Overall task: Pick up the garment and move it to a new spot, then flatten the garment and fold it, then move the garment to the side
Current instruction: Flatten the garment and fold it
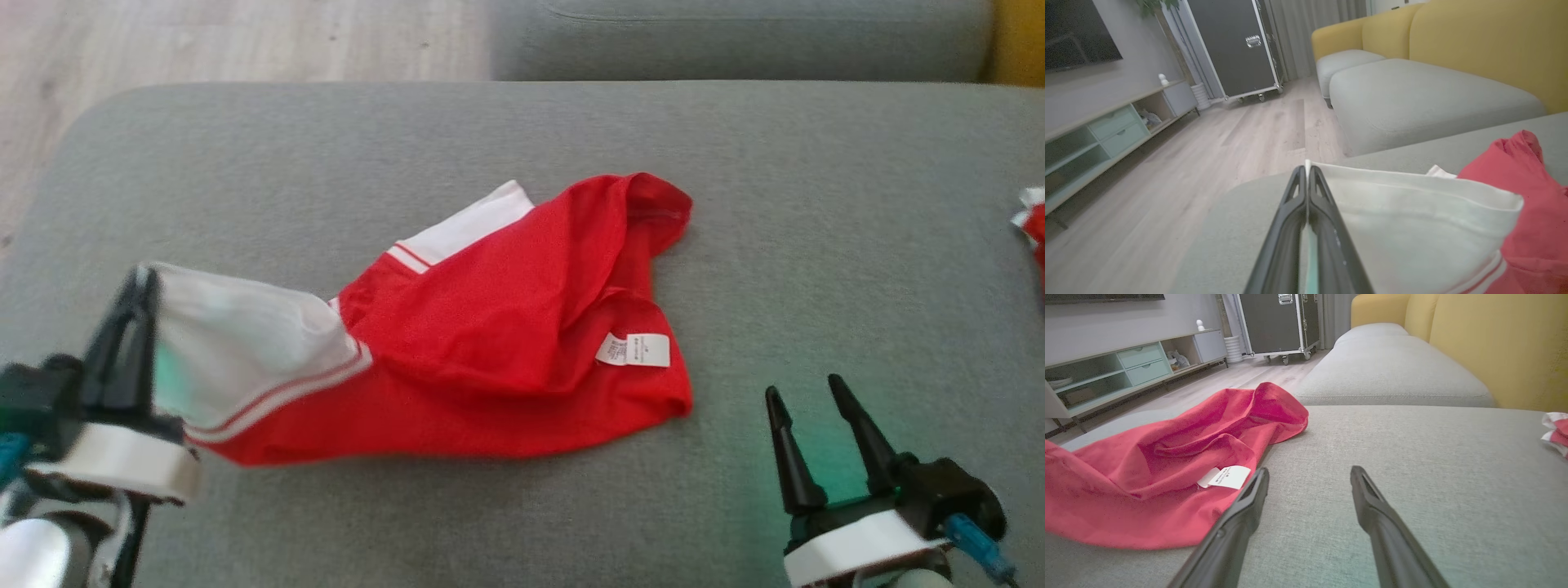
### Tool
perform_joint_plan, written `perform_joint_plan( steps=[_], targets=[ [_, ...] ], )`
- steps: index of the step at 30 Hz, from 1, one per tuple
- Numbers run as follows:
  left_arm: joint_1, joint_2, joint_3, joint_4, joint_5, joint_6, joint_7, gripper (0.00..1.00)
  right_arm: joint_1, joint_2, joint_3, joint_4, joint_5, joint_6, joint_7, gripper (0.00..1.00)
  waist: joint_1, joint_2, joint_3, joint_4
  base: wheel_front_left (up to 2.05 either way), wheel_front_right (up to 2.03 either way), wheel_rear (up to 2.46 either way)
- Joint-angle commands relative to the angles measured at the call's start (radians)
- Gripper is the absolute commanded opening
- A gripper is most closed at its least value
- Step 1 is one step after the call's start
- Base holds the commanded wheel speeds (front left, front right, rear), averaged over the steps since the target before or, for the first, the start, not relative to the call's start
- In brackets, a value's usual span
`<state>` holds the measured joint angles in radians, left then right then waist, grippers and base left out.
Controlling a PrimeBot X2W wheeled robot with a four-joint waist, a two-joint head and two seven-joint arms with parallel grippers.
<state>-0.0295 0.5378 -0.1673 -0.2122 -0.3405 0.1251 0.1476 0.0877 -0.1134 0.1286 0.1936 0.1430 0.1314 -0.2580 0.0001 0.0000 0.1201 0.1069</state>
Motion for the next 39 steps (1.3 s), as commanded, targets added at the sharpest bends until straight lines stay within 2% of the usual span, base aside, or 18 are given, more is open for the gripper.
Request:
perform_joint_plan(
  steps=[1, 5, 9, 17, 23, 34, 36, 37, 38, 39],
  targets=[
    [-0.042, 0.042, 0.064, -0.043, 0.003, 0.012, -0.009, 0.0, -0.041, -0.019, 0.034, -0.024, 0.012, -0.001, -0.004, 1.0, -0.0001, 0.0, -0.004, 0.021, 0.0, 0.0, 0.0],
    [-0.044, 0.056, 0.097, -0.046, -0.011, 0.019, -0.019, 0.0, -0.047, -0.042, 0.094, -0.012, 0.06, -0.001, -0.004, 1.0, -0.0001, 0.0, -0.006, 0.046, 0.0, 0.0, 0.0],
    [-0.036, 0.053, 0.107, -0.033, -0.022, 0.022, -0.032, 0.0, -0.061, -0.084, 0.199, 0.006, 0.121, -0.001, -0.004, 1.0, -0.0001, 0.0, -0.004, 0.055, 0.0, 0.0, 0.0],
    [-0.03, 0.058, 0.125, -0.026, -0.02, 0.04, -0.047, 0.0, -0.168, -0.158, 0.305, 0.047, 0.148, -0.001, -0.004, 1.0, -0.0001, 0.0, 0.02, 0.074, 0.0, 0.0, 0.0],
    [-0.052, 0.067, 0.128, -0.001, -0.019, 0.035, -0.064, 0.0, -0.307, -0.219, 0.435, 0.16, 0.197, -0.001, -0.004, 1.0, -0.0001, 0.0, 0.04, 0.097, 0.0, 0.0, 0.0],
    [-0.101, 0.052, 0.086, 0.015, -0.01, 0.032, -0.068, 0.0, -0.512, -0.287, 0.65, 0.316, 0.394, -0.001, -0.004, 1.0, -0.0001, 0.0, 0.072, 0.15, 0.0, 0.0, 0.0],
    [-0.105, 0.049, 0.081, 0.015, -0.01, 0.033, -0.067, 0.0, -0.536, -0.29, 0.686, 0.336, 0.416, -0.001, -0.004, 0.9, -0.0001, 0.0, 0.076, 0.156, 0.0, 0.0, 0.0],
    [-0.105, 0.049, 0.081, 0.015, -0.01, 0.033, -0.067, 0.0, -0.536, -0.29, 0.686, 0.336, 0.416, -0.001, -0.004, 0.9, -0.0001, 0.0, 0.076, 0.156, 0.0, 0.0, 0.0],
    [-0.107, 0.049, 0.079, 0.015, -0.009, 0.033, -0.068, 0.0, -0.548, -0.291, 0.701, 0.344, 0.426, -0.001, -0.004, 0.85, -0.0001, 0.0, 0.078, 0.159, 0.0, 0.0, 0.0],
    [-0.11, 0.047, 0.075, 0.015, -0.008, 0.034, -0.068, 0.0, -0.568, -0.289, 0.719, 0.359, 0.443, -0.001, -0.004, 0.74, -0.0001, 0.0, 0.08, 0.163, 0.0, 0.0, 0.0]
  ],
)
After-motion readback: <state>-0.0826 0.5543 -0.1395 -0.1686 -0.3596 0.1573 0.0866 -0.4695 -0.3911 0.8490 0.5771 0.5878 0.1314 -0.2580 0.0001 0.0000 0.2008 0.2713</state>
